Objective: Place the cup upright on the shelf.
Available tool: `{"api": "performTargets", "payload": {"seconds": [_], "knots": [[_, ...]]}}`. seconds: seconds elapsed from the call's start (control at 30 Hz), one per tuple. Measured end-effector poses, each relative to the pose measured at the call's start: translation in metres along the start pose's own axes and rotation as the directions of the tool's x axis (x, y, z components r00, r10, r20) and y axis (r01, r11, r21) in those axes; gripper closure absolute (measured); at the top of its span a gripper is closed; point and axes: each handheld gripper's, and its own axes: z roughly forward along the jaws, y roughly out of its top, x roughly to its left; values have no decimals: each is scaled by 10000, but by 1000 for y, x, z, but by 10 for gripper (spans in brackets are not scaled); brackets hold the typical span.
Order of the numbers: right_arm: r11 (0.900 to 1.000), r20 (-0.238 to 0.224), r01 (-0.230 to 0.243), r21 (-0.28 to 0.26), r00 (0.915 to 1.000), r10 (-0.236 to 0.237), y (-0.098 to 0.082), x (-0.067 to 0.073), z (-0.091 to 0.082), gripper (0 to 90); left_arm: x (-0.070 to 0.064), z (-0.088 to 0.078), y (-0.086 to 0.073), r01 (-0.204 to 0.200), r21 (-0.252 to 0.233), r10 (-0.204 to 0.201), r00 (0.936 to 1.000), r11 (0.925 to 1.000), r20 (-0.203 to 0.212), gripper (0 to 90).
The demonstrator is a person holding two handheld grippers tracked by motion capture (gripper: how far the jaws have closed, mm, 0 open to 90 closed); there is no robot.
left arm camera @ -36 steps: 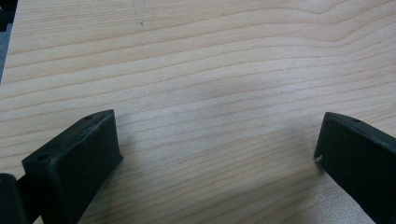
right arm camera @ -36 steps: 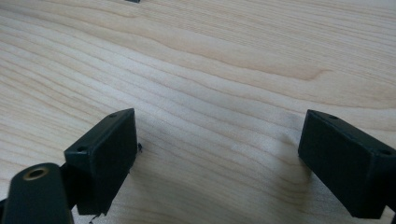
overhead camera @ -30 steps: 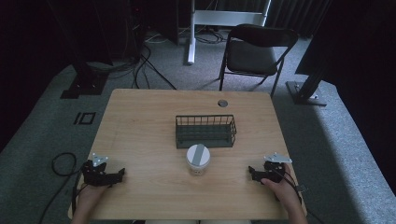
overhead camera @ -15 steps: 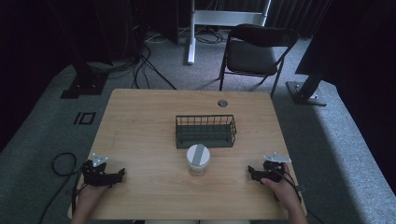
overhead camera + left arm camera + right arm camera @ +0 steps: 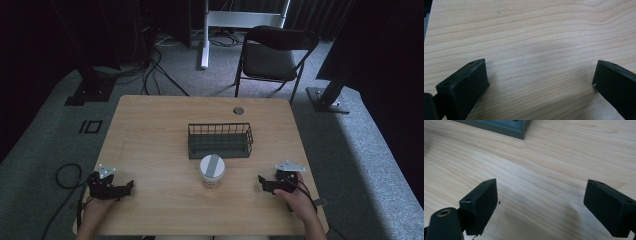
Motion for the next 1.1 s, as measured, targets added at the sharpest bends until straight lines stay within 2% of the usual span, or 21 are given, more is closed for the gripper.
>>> {"api": "performTargets", "payload": {"seconds": [0.17, 0.57, 0.87, 0.97, 1.0, 1.1], "knots": [[9999, -210, 122, -75, 9997, -123, 3, 7, 1, 127, 0, 0, 0, 5, 0, -5, 10000, 10000, -1, 2], [9993, -1086, 220, -306, 9938, -252, 10, 28, 7, 127, 0, 0, 0, -1, 0, 1, 10000, 10000, 1, 2], [9962, -1644, 753, -432, 9830, -814, 14, 47, 12, 127, 0, 0, 0, 0, 7, 0, 10000, 10000, 5, 2], [9965, -1744, 718, -421, 9816, -781, 14, 51, 13, 127, 0, 0, 0, 2, 0, -2, 10000, 10000, 2, 2], [9954, -1897, 841, -451, 9776, -912, 15, 56, 14, 127, 0, 0, 0, -2, 6, 2, 10000, 10000, 3, 1], [9948, -2047, 903, -476, 9739, -982, 16, 61, 15, 127, 0, 0, 0, -3, 7, 3, 10000, 10000, 2, 1]]}}
